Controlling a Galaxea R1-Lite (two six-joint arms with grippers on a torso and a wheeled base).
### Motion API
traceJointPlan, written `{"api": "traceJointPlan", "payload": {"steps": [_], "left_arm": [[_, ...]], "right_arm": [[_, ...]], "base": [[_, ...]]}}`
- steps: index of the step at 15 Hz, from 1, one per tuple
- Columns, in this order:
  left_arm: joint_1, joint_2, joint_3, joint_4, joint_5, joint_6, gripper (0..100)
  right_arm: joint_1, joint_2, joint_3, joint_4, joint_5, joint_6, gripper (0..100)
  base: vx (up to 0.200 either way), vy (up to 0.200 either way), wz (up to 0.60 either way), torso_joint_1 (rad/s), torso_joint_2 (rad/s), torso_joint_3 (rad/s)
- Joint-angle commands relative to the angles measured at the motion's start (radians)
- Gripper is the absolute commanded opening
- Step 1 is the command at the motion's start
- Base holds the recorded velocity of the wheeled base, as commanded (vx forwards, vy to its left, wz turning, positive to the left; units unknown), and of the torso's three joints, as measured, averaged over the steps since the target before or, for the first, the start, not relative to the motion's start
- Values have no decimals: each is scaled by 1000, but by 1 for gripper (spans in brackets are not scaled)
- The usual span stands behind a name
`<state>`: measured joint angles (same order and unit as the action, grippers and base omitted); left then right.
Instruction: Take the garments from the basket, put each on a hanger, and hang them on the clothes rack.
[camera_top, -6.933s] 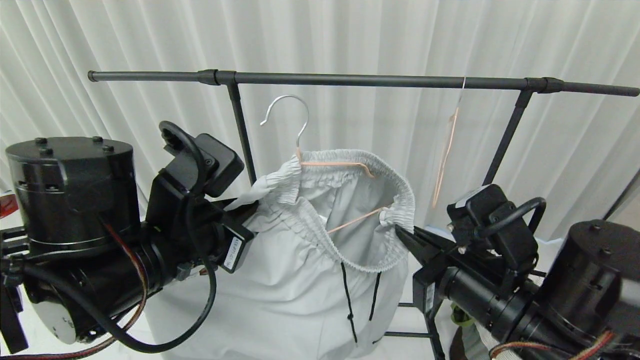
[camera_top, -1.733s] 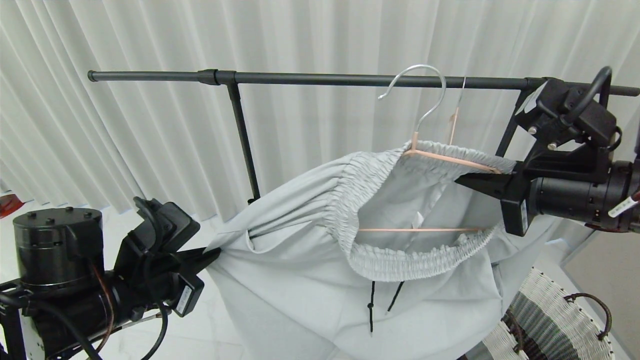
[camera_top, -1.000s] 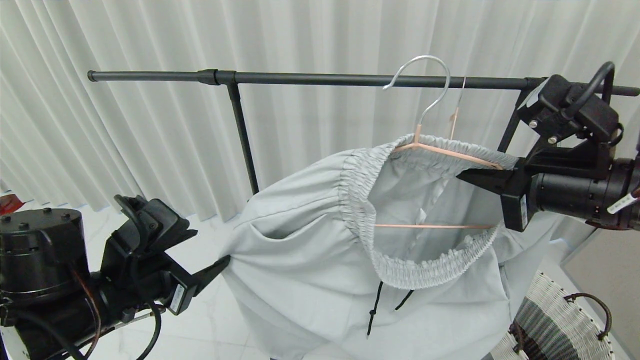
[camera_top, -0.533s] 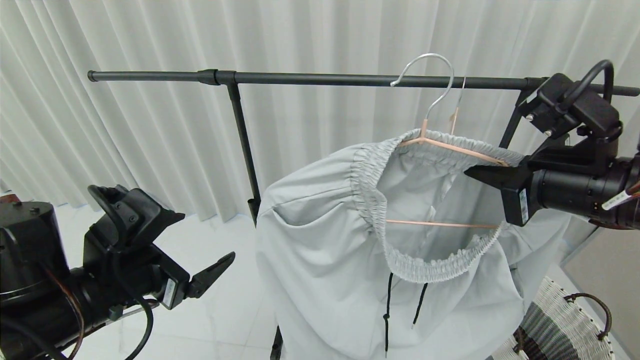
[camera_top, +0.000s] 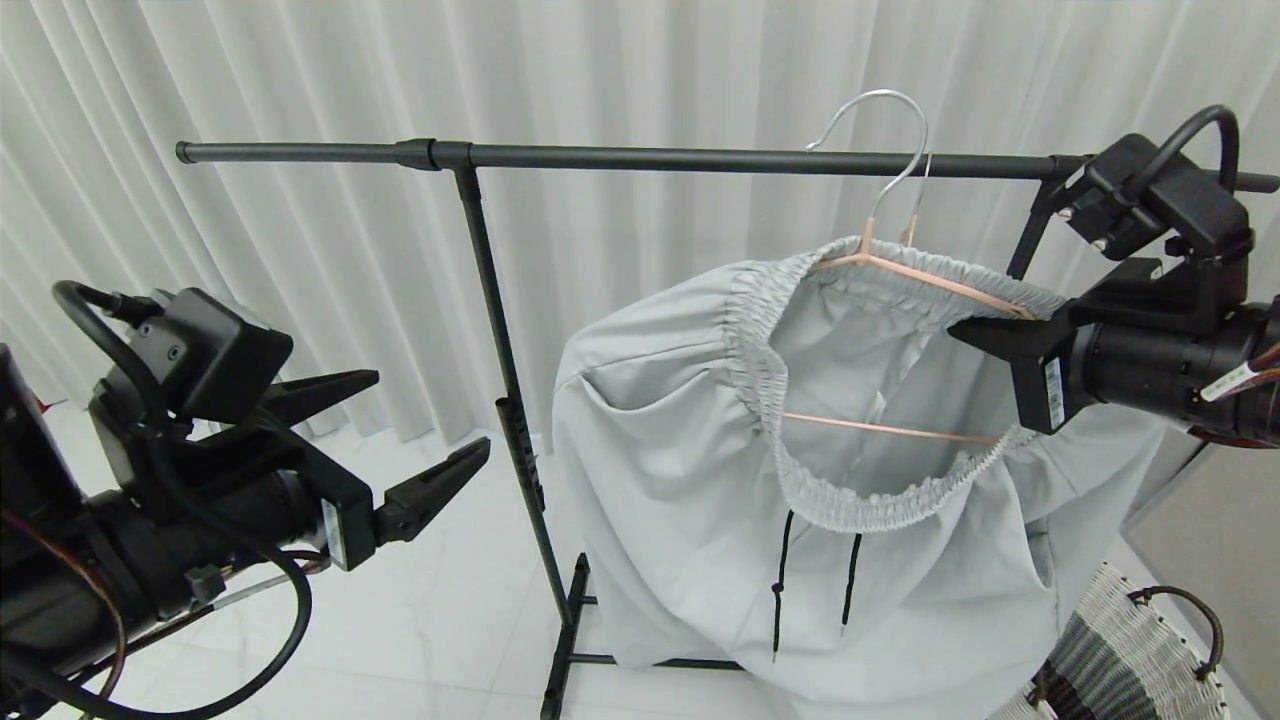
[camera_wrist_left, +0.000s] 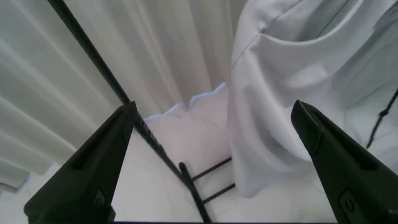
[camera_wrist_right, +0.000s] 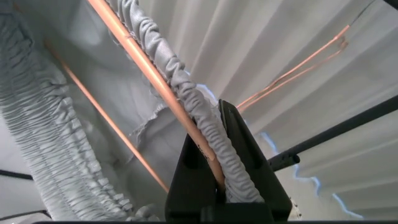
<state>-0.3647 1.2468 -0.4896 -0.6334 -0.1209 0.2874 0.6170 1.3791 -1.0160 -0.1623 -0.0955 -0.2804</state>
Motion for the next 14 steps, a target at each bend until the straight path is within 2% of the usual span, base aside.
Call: {"api": "traceJointPlan", "payload": {"steps": [1, 4, 7, 8, 10, 12, 14], "left_arm": [[-2, -18, -7, 0, 0, -21, 100], [1, -46, -4, 0, 13, -70, 100], [9, -38, 3, 0, 86, -71, 100], [23, -29, 23, 0, 138, -68, 100], [41, -23, 51, 0, 167, -65, 100], [55, -23, 78, 0, 210, -16, 100], [99, -23, 117, -2, 221, 50, 100]], "right_arm": [[0, 0, 2, 4, -12, 0, 0], [-2, 0, 2, 55, -84, 17, 0], [-22, 0, 7, 83, -136, 29, 0], [-28, 1, 4, 103, -182, 32, 0], [-48, 1, -1, 158, -240, 43, 0], [-54, 11, -3, 176, -277, 104, 0], [-59, 51, -32, 201, -337, 216, 0]], "base": [[0, 0, 0, 0, 0, 0], [0, 0, 0, 0, 0, 0], [0, 0, 0, 0, 0, 0], [0, 0, 0, 0, 0, 0], [0, 0, 0, 0, 0, 0], [0, 0, 0, 0, 0, 0], [0, 0, 0, 0, 0, 0]]}}
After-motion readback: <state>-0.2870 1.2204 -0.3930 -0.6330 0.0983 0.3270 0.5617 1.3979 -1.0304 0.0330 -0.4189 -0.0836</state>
